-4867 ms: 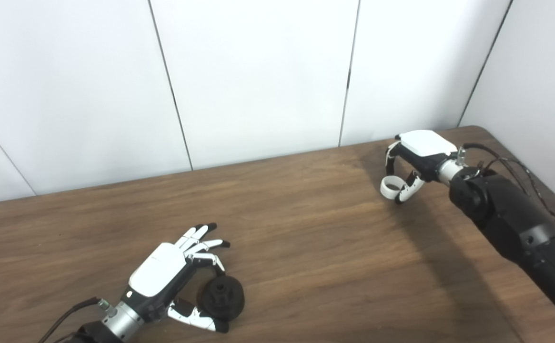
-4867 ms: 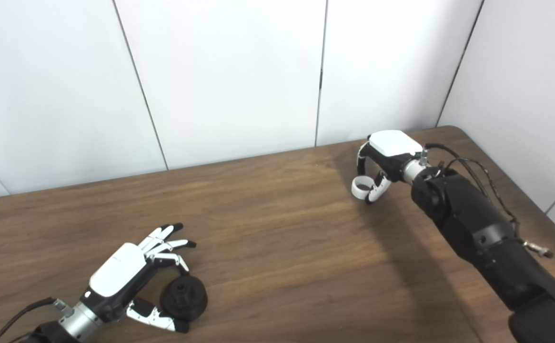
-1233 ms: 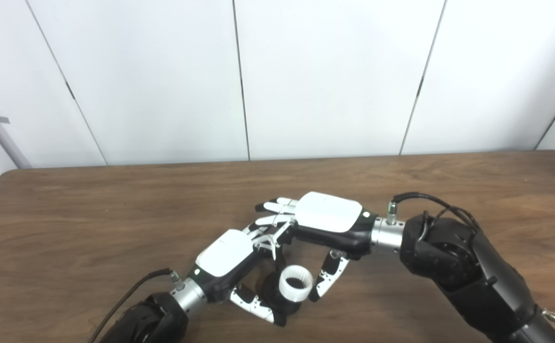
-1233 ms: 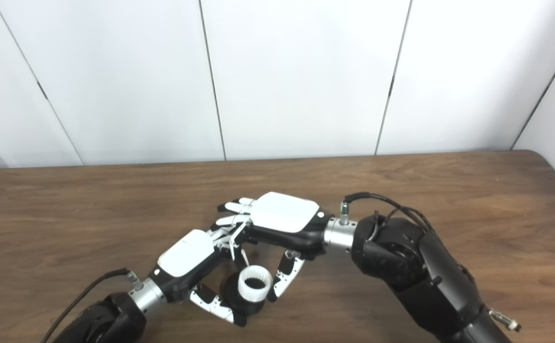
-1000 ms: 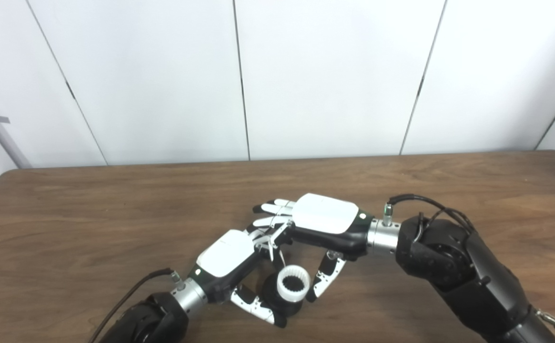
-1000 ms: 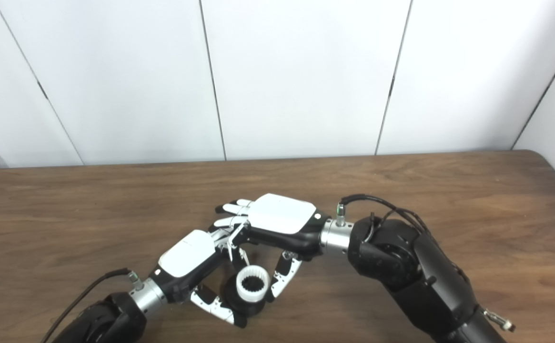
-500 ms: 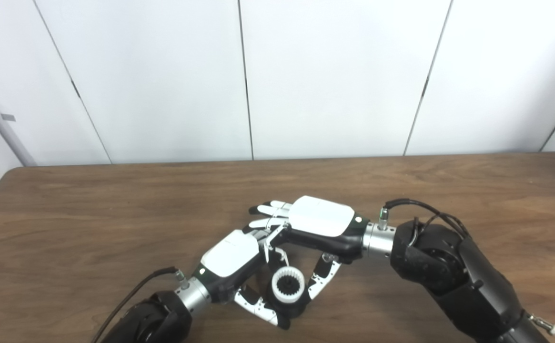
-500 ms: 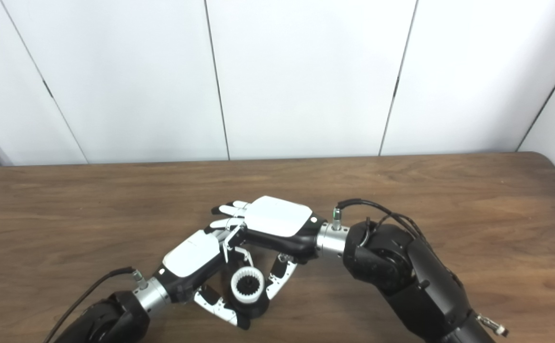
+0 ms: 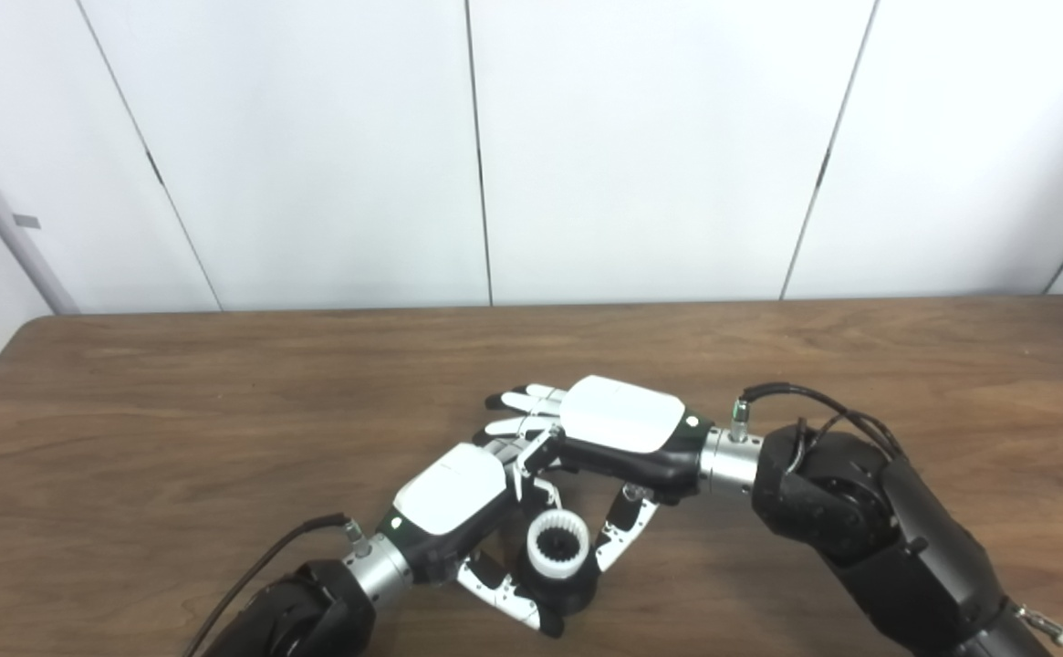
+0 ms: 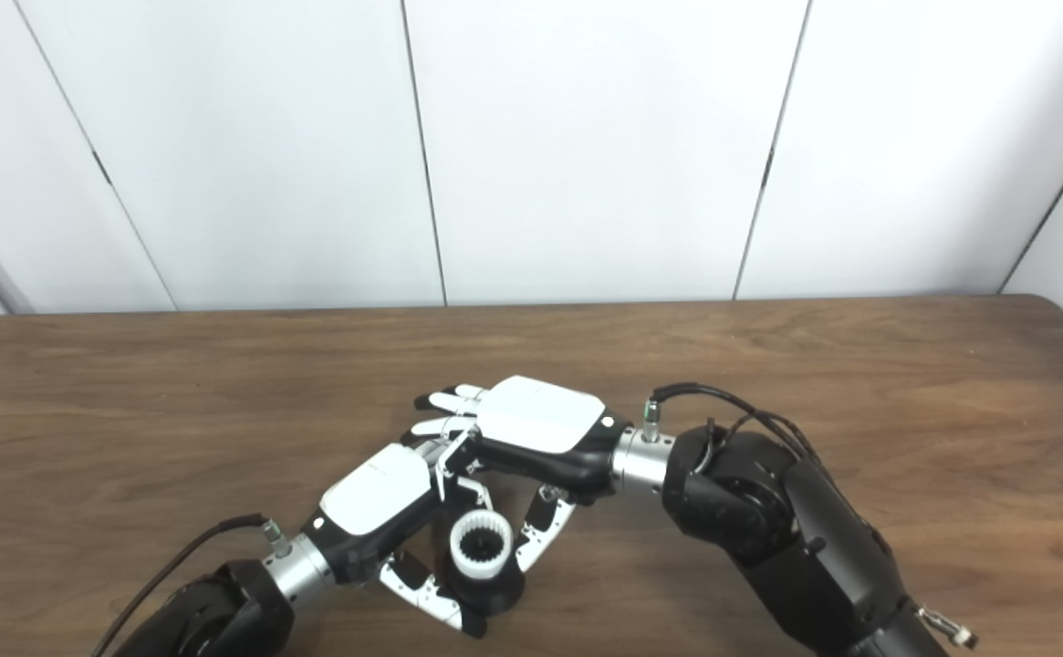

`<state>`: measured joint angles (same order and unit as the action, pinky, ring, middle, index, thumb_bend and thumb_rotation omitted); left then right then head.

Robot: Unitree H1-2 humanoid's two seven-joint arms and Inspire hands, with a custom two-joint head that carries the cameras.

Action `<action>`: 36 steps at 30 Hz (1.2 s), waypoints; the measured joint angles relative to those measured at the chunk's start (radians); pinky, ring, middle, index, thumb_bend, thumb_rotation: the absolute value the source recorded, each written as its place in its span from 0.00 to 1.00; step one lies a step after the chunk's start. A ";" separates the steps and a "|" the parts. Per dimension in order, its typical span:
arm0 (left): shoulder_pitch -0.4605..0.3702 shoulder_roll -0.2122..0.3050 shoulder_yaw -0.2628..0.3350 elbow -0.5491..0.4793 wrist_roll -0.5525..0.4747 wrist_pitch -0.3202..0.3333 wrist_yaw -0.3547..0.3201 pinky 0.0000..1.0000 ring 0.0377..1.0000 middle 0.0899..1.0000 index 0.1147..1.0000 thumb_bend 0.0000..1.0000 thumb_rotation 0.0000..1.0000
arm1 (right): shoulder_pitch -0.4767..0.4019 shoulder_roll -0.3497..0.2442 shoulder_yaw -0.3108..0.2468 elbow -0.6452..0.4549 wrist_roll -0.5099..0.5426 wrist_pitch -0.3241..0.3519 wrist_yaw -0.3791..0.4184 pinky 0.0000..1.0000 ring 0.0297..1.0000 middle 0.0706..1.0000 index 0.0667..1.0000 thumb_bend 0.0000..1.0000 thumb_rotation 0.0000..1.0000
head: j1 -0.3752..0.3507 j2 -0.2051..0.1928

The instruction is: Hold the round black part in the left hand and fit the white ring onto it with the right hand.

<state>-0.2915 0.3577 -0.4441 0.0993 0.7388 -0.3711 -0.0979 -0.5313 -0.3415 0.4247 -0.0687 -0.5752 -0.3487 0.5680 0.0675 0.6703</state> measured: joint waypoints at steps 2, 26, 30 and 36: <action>0.002 -0.002 0.002 0.000 0.000 0.000 0.000 1.00 1.00 0.86 0.41 0.52 0.06 | 0.000 0.000 -0.001 0.001 0.000 -0.004 -0.005 1.00 1.00 0.90 0.44 0.52 0.14 | 0.002 0.003; 0.003 -0.010 0.010 -0.010 -0.001 0.000 -0.027 1.00 1.00 0.87 0.41 0.52 0.06 | 0.016 -0.008 0.005 -0.003 0.006 -0.006 -0.003 1.00 1.00 0.90 0.44 0.52 0.15 | 0.009 0.025; 0.003 -0.011 0.010 -0.011 0.002 -0.001 -0.028 1.00 1.00 0.86 0.41 0.52 0.06 | 0.016 -0.008 0.007 -0.003 0.009 -0.006 -0.003 1.00 1.00 0.91 0.45 0.52 0.15 | 0.008 0.026; 0.003 -0.017 0.009 -0.011 0.006 -0.001 -0.029 1.00 1.00 0.87 0.41 0.52 0.05 | 0.016 -0.013 0.011 -0.003 0.019 0.006 0.022 1.00 1.00 0.94 0.45 0.52 0.16 | 0.009 0.025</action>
<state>-0.2883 0.3404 -0.4347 0.0882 0.7446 -0.3721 -0.1271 -0.5154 -0.3542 0.4355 -0.0722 -0.5564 -0.3427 0.5898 0.0767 0.6949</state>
